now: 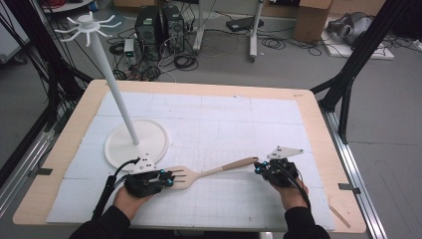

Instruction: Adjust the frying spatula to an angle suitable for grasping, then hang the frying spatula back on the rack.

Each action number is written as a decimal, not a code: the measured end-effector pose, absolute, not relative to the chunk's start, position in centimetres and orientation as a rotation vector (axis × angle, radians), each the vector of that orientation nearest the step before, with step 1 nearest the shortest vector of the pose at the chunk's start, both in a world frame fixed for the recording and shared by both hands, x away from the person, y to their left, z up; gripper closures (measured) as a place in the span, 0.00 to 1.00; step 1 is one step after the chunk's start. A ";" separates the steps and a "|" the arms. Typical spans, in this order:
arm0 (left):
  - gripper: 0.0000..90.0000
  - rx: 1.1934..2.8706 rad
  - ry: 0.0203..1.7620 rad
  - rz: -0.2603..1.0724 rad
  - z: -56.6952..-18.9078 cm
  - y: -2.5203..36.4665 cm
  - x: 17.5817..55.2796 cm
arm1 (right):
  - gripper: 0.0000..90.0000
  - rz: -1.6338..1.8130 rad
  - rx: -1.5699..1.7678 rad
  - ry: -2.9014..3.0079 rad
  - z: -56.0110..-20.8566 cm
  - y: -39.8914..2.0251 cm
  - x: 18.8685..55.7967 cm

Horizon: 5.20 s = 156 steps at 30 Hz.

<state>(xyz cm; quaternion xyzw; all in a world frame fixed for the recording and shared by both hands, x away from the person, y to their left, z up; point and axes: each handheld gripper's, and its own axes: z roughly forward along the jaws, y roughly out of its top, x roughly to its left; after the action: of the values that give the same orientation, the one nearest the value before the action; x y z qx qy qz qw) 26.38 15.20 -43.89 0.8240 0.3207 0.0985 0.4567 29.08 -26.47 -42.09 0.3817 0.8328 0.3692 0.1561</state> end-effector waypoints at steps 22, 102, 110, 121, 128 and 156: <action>0.85 2.088 0.721 0.144 -44.3 14.3 25.3 | 0.94 1.105 1.136 2.299 -41.5 -24.0 32.5; 0.25 1.654 0.803 0.408 -39.3 20.2 25.2 | 0.18 1.249 1.205 1.861 -38.8 -32.8 20.2; 0.27 1.662 0.828 0.336 -39.5 20.0 26.0 | 0.18 1.245 1.221 1.858 -38.8 -32.9 20.2; 0.33 1.868 0.798 0.261 -38.5 15.1 28.9 | 0.18 1.251 1.224 1.863 -39.0 -33.2 20.2; 0.33 2.059 0.731 0.153 -38.6 10.2 30.3 | 0.18 1.243 1.222 1.868 -39.0 -33.3 20.1; 0.63 2.440 0.747 0.097 -42.1 2.7 34.0 | 0.18 1.253 1.226 1.873 -39.1 -33.5 20.2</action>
<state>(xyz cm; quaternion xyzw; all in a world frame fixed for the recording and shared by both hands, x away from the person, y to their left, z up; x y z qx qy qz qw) 34.01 2.68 -42.15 0.9145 0.2800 0.0364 0.2899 20.22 -33.54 -39.12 0.4584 0.6999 0.4683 0.2842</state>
